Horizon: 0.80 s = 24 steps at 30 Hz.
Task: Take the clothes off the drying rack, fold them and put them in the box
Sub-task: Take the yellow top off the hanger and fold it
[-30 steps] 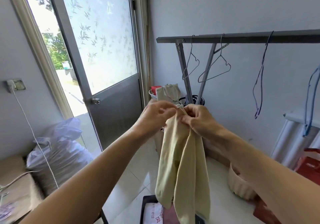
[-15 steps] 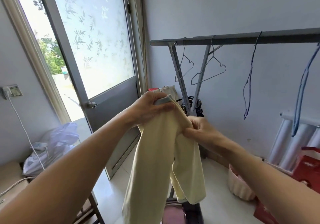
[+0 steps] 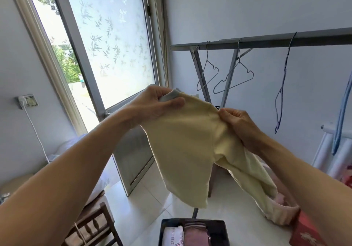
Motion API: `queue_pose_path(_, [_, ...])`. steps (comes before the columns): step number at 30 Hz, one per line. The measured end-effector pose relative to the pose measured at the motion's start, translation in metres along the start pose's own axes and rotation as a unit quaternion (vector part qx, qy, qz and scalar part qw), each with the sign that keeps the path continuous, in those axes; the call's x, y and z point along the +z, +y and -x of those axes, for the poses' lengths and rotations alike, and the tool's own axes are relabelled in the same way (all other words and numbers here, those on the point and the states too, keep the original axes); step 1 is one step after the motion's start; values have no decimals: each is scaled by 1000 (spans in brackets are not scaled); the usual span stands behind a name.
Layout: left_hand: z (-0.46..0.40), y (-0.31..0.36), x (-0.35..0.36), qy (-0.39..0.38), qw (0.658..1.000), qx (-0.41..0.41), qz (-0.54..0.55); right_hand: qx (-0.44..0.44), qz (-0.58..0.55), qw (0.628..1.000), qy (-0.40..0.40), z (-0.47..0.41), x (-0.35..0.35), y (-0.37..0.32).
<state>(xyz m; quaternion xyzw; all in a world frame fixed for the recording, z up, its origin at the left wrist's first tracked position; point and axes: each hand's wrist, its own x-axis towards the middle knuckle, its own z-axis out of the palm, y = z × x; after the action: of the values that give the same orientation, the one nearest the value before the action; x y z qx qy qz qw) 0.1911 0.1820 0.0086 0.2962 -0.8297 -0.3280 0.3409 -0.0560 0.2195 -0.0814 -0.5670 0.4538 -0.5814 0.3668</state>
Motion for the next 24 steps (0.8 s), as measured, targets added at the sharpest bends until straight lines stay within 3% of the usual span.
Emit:
queue_pose_path(9, [-16,28,14,-117,992,19,47,87,69,975,-194,-10,35,-12])
queue_pose_path(14, [-13,19,15,-54,998,-20,4,101,85,960,-246,-1,55,-5])
queue_pose_path(18, [-8,13,5,0,998,-62,4,144,-84,953,-254,7,53,-7])
queue_pose_path(22, [-6,13,-1,22,995,-91,-21,72,24,961,-266,15,59,-13])
queue_pose_path(24, [-7,9,-3,46,993,-106,-18,58,3,967,-247,16,61,-14])
